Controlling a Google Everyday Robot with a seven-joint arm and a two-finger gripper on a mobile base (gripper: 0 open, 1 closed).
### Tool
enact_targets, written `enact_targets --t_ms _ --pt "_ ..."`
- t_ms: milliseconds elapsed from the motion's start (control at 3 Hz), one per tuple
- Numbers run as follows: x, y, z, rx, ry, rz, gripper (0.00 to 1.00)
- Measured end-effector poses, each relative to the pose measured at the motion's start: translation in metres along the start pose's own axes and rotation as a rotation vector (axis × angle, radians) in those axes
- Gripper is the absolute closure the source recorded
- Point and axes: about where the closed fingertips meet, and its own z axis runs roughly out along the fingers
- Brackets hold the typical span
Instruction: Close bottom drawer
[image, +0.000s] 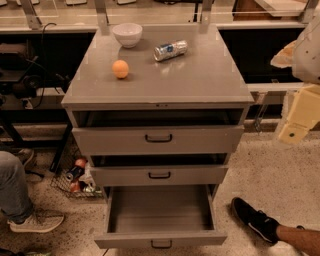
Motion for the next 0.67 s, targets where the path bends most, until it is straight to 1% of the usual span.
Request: enact_targets --t_ms 333,667 --pt "-0.001 0.001 0.005 -0.007 -0.002 0.006 0.0" --pt "-0.01 0.015 0.054 -0.076 -0.022 0.06 0.0"
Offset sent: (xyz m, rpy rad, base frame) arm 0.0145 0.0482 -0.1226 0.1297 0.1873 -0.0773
